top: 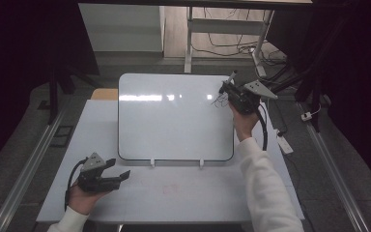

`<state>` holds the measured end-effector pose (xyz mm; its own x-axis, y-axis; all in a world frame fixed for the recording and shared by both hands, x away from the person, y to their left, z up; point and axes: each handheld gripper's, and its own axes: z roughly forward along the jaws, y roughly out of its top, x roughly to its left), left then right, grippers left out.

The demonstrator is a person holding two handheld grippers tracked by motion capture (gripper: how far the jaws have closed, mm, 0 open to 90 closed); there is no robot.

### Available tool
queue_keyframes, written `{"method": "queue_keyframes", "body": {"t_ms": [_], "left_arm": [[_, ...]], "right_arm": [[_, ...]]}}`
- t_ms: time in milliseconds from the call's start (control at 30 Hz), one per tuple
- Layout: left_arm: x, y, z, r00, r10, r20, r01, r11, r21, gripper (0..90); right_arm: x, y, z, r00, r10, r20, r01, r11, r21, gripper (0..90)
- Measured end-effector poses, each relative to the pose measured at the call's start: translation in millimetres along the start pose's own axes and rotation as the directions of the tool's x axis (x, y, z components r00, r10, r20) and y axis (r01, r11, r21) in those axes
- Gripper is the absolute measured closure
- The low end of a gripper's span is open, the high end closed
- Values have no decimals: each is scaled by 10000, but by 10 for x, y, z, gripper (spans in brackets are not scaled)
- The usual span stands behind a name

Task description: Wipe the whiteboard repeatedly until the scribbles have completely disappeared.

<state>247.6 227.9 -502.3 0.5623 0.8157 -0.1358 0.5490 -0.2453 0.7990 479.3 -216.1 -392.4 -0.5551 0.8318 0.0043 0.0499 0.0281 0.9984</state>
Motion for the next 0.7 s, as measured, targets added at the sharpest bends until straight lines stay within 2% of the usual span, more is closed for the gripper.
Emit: {"method": "queue_keyframes", "body": {"t_ms": [67, 133, 233, 267, 300, 400, 467, 500, 567, 600, 700], "left_arm": [[1, 0, -5, 10000, -5, 8, 5, 10000, -16, 258], [4, 1, -2, 10000, -12, -4, 12, 10000, -11, 258], [11, 2, 6, 10000, -29, 15, 29, 10000, 10, 258], [9, 2, 8, 10000, -23, 0, 23, 10000, 14, 258], [7, 2, 7, 10000, -7, -3, 7, 10000, 20, 258], [-5, -1, -3, 10000, 16, 5, -16, 10000, -10, 257], [1, 0, -3, 10000, 1, -5, -1, 10000, -24, 257], [6, 2, 4, 10000, -20, -3, 20, 10000, -4, 257], [10, 4, 15, 10000, -6, 23, 6, 10000, 48, 257], [5, 4, 16, 10000, 5, 15, -5, 10000, 48, 257], [-5, 3, 11, 10000, 25, -8, -25, 10000, 35, 257]], "right_arm": [[-63, 18, -11, 9992, 280, 268, -275, 9994, -187, 811], [-101, 12, -16, 9983, 552, 208, -547, 9982, -251, 811], [-16, -37, -24, 9998, 152, -109, -152, 9999, -33, 811], [3, -41, -32, 10000, -43, -84, 43, 10000, -5, 811], [-9, -35, -39, 10000, -64, -46, 64, 10000, -17, 811], [-126, -10, -82, 9984, 279, 492, -265, 9993, -270, 811], [-163, -18, -111, 9980, 346, 528, -333, 9991, -246, 811], [-154, -24, -120, 9983, 255, 517, -246, 9995, -187, 811], [-113, -54, -136, 9996, 195, 204, -194, 9998, -26, 811], [-66, -86, -149, 10000, -17, -35, 17, 9999, 124, 811], [-83, -71, -158, 9999, -114, 128, 113, 9999, 76, 811]]}}
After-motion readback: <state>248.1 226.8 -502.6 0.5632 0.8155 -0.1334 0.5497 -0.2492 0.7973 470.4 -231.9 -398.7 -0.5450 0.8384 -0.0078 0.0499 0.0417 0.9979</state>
